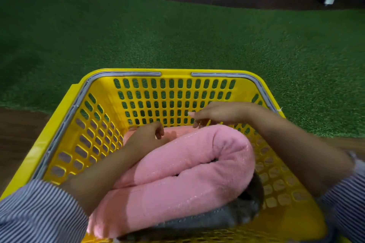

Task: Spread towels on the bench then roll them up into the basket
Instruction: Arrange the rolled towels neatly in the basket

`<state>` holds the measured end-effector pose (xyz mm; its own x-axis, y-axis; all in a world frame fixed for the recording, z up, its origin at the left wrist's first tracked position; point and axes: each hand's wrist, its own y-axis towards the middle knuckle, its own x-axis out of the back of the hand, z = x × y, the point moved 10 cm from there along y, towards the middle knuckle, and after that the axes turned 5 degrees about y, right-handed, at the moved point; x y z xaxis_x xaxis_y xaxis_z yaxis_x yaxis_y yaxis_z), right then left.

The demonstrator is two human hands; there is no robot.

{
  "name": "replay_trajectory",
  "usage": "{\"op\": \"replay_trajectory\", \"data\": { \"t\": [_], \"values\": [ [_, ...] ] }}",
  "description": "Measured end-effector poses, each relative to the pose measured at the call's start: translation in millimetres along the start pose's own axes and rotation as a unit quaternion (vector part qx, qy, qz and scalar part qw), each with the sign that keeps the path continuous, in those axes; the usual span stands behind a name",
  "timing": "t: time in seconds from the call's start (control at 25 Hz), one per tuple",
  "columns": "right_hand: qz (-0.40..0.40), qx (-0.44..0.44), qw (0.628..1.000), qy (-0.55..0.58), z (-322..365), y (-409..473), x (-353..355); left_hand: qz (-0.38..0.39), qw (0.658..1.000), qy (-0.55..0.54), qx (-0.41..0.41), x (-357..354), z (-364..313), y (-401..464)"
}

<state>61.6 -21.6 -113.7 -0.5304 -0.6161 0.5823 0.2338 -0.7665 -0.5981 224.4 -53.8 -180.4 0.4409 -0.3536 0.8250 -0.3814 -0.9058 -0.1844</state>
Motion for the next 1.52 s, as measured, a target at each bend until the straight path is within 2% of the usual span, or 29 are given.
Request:
{"op": "replay_trajectory", "data": {
  "t": [0.12,0.2,0.32,0.4,0.52,0.64,0.76,0.88,1.0,1.16,1.28,1.36,1.52],
  "values": [
    [0.111,0.034,0.988,-0.099,38,-51,-26,0.006,0.995,-0.078,-0.060,20,-26,-29],
    [0.136,0.014,0.976,-0.170,37,-72,-43,0.041,0.991,-0.080,-0.097,26,-35,-53],
    [0.095,-0.007,0.960,-0.263,22,-79,-51,0.175,0.976,-0.040,-0.124,13,-33,-90],
    [0.062,-0.005,0.962,-0.266,19,-78,-49,0.221,0.967,-0.028,-0.122,7,-28,-105],
    [0.028,-0.001,0.968,-0.250,22,-81,-44,0.210,0.969,0.025,-0.128,13,-28,-110],
    [0.002,-0.009,0.935,-0.355,28,-89,-47,0.196,0.953,0.149,-0.175,10,-37,-119],
    [0.005,-0.022,0.911,-0.411,31,-94,-65,0.170,0.943,0.199,-0.205,6,-43,-122],
    [-0.038,0.038,0.924,-0.378,39,-91,-52,0.189,0.946,0.203,-0.167,6,-35,-119],
    [-0.076,0.072,0.941,-0.323,39,-91,-24,0.210,0.930,0.260,-0.151,10,-23,-117],
    [-0.108,0.075,0.944,-0.301,33,-81,2,0.145,0.928,0.298,-0.172,34,-34,-96],
    [-0.169,0.068,0.950,-0.255,21,-73,35,0.024,0.913,0.351,-0.206,78,-56,-62],
    [-0.225,0.072,0.941,-0.242,16,-65,56,-0.046,0.899,0.376,-0.218,102,-69,-37],
    [-0.307,0.055,0.910,-0.272,4,-40,68,-0.099,0.883,0.420,-0.188,100,-68,3]
  ]
}}
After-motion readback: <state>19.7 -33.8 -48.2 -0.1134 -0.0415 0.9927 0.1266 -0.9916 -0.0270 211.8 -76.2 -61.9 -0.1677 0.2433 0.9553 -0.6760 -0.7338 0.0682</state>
